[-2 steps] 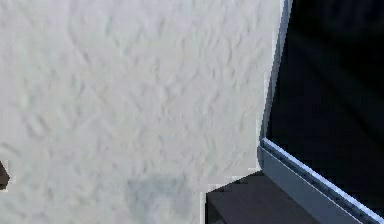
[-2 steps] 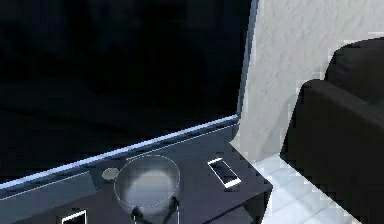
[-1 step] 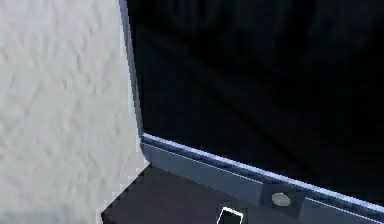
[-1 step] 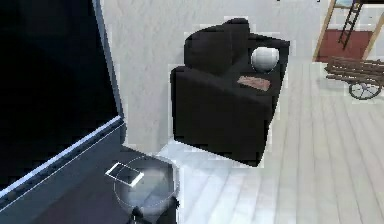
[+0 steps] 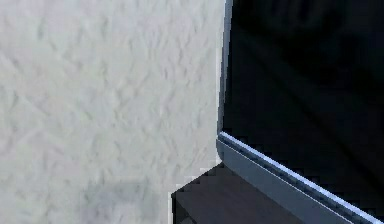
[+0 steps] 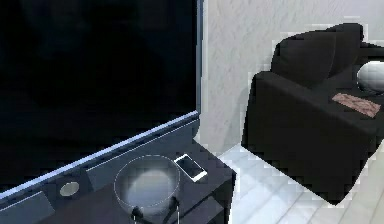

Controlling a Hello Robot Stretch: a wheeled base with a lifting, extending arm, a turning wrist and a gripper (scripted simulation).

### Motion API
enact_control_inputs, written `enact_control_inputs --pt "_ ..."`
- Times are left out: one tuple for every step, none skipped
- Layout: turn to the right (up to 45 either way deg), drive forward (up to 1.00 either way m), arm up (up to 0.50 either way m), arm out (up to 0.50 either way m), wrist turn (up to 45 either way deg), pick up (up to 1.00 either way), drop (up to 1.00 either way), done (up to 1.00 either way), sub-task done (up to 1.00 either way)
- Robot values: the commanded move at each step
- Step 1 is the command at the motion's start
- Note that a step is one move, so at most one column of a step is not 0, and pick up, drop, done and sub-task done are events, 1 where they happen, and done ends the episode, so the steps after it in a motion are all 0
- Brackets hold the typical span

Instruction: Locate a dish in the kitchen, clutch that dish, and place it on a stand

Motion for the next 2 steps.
enact_control_inputs --pt "0.0 0.0 0.14 0.0 0.0 0.0 0.0 0.0 0.0" --pt "0.0 0.0 0.0 0.28 0.0 0.0 0.0 0.0 0.0"
